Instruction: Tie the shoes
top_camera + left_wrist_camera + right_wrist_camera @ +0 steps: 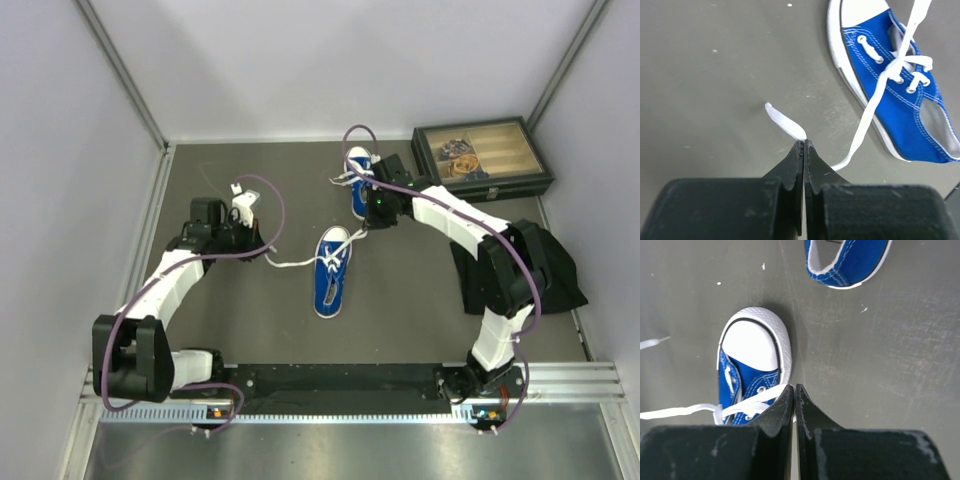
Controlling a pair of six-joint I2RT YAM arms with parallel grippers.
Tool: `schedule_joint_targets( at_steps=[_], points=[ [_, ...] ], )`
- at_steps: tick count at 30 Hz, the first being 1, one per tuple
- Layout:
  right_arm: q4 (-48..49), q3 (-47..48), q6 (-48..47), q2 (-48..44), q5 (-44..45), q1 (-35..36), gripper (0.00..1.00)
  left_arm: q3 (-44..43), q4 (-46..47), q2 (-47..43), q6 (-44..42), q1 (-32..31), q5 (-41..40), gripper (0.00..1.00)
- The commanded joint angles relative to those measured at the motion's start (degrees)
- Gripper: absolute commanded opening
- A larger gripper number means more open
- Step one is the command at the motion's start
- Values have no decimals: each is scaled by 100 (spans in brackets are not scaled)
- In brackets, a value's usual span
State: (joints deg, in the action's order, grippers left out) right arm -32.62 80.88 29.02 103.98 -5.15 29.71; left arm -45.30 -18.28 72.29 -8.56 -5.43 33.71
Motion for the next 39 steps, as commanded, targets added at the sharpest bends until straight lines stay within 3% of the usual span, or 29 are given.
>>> schedule_joint_targets(
  at_steps=[1, 11, 15, 25, 26, 28, 29, 32, 37, 39],
  points=[
    [72, 156, -370, -106, 348, -27, 0, 3, -131, -356, -225, 165, -59, 0],
    [897, 498, -423, -150, -1136, 245, 0, 47, 158, -1102, -409, -1, 1733, 0],
    [1302, 762, -379, -81, -1558, 605, 0, 293, 150, -1672, -682, -414, 1840, 0],
    [1407, 1650, -20, 1115, -2209, 1273, 0, 821, 9, -2606, -1253, -1213, 1683, 0],
    [1477, 1607, 68, 1167, -2384, 1274, 12, 821, 9, -2597, -1280, -1293, 1656, 0],
    [1513, 1458, 157, 1116, -2412, 1247, 26, 768, 18, -2536, -1385, -1521, 1568, 0],
    [1531, 1405, 174, 976, -2386, 1204, 46, 751, 35, -2440, -1412, -1601, 1559, 0],
    [1610, 1106, 306, 598, -2350, 915, 67, 619, 254, -2124, -1456, -1952, 1472, 0],
    [1619, 439, 325, -790, -2325, 141, 99, 136, 905, -1395, -1403, -2681, 1147, 0],
    [1356, 271, 141, -1159, -2263, -279, 99, -214, 1203, -850, -1386, -2997, 857, 0]
  ],
)
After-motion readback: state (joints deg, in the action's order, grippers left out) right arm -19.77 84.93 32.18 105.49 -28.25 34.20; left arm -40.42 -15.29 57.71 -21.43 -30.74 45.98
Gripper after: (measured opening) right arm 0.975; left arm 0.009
